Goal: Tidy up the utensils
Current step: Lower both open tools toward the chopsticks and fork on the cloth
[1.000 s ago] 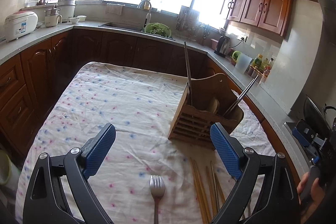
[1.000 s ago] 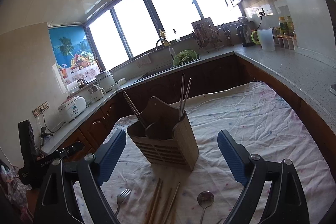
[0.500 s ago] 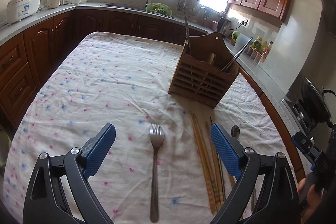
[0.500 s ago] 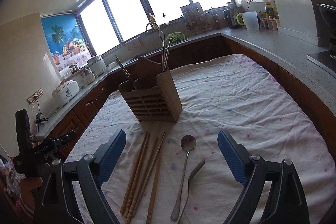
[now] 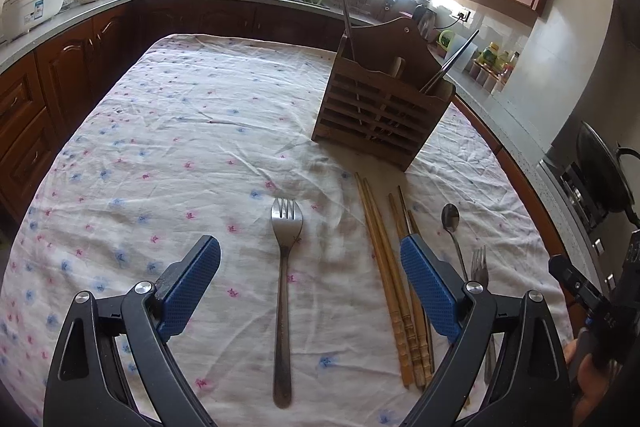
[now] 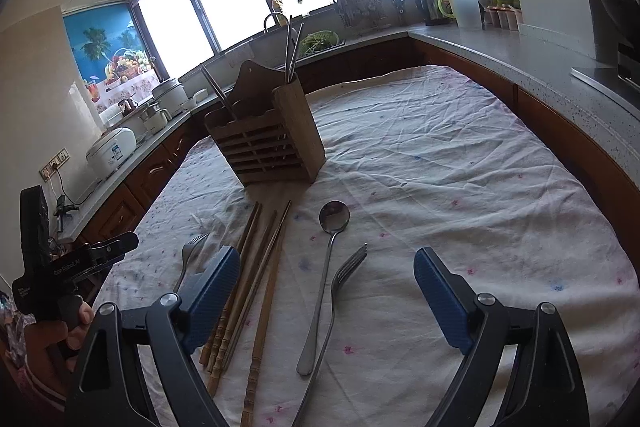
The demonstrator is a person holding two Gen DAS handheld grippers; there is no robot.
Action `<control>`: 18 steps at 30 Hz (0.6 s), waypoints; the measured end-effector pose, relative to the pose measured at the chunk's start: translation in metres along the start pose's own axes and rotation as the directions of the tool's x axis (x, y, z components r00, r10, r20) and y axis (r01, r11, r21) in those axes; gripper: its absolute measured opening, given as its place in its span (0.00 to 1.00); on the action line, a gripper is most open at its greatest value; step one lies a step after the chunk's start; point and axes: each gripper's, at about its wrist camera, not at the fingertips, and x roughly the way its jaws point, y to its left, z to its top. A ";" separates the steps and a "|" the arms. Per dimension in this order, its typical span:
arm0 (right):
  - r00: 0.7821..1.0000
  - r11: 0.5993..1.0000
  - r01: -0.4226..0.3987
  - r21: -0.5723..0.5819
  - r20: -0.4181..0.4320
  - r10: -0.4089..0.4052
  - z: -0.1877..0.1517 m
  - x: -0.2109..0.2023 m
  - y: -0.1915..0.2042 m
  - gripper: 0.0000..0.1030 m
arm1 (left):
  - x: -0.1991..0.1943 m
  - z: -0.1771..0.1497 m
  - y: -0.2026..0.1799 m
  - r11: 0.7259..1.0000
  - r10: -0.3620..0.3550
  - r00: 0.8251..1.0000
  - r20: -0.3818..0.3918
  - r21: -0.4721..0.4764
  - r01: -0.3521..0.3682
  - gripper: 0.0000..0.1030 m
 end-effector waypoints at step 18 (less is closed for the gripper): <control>0.996 1.000 0.010 0.025 -0.093 -0.007 0.004 0.034 -0.011 0.66 | 0.071 0.033 -0.039 0.993 -0.005 0.990 -0.142 0.113 0.022 0.66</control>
